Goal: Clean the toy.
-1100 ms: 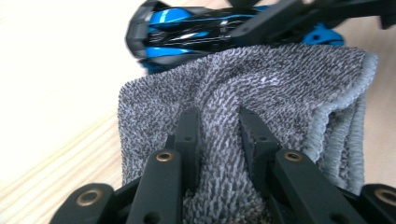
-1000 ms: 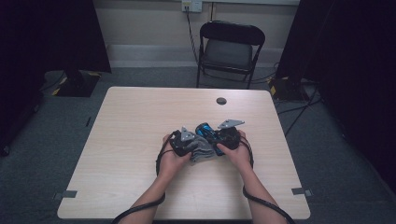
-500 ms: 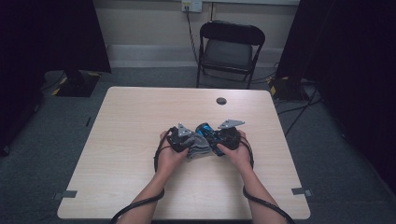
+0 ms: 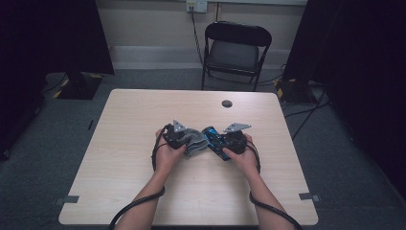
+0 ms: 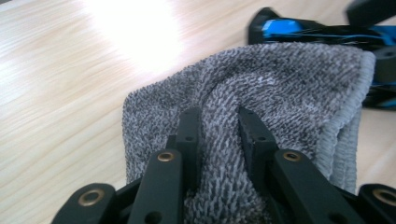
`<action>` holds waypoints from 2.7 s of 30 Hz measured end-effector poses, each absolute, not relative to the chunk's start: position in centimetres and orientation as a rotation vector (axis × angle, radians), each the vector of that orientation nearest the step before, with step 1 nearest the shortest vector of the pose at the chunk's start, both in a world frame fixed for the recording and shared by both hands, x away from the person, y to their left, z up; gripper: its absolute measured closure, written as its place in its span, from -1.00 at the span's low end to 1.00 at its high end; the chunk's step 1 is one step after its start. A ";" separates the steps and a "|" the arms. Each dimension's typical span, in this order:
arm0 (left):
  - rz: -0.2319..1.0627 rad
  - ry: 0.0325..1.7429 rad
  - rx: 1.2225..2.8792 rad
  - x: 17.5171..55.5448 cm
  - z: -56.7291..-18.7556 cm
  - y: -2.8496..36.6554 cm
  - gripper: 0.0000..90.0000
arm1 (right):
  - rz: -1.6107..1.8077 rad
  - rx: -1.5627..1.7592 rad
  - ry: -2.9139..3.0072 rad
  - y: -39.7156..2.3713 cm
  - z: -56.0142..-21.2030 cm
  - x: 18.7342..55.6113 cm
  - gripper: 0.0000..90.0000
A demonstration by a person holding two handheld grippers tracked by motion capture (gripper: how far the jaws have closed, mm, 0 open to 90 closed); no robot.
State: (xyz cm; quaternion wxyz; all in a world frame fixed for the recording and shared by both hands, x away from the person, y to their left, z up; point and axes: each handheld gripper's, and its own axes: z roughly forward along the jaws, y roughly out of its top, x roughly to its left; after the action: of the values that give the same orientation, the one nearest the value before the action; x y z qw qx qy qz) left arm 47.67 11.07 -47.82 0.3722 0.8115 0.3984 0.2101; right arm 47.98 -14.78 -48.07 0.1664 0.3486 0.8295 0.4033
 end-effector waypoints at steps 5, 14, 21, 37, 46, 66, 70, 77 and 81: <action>0.549 1.054 2.048 47.8 -47.6 12.2 0.62 | 1.148 0.993 2.362 -14.8 -48.1 48.0 0.03; 0.556 1.052 2.000 46.9 -46.5 14.0 0.62 | 1.151 0.998 2.365 -14.8 -48.0 48.0 0.03; 0.510 0.975 1.978 44.7 -46.0 14.4 0.62 | 1.139 1.007 2.364 -14.7 -48.0 48.0 0.03; 0.411 0.774 2.009 40.3 -46.6 10.9 0.62 | 1.140 1.005 2.368 -14.7 -48.0 48.0 0.03; 0.327 0.663 2.063 38.7 -47.7 7.2 0.61 | 1.134 1.008 2.370 -14.7 -47.9 48.0 0.03; 0.270 0.667 2.118 40.8 -49.3 3.2 0.60 | 1.131 1.005 2.370 -14.8 -47.9 47.9 0.03; 0.286 0.675 2.136 41.2 -49.1 3.4 0.60 | 1.134 1.006 2.369 -14.8 -47.9 47.9 0.03; 0.309 0.687 2.140 41.6 -49.0 3.8 0.61 | 1.138 1.002 2.365 -14.8 -48.0 47.9 0.03; 0.330 0.697 2.150 41.9 -49.0 4.3 0.61 | 1.140 1.002 2.364 -14.9 -48.0 47.9 0.03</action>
State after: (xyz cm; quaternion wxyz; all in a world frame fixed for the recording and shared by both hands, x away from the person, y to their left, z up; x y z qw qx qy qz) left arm 41.89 4.30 -48.95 0.4157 0.8562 0.2774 0.1312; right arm 47.85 -14.86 -48.00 0.1652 0.3516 0.8300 0.4003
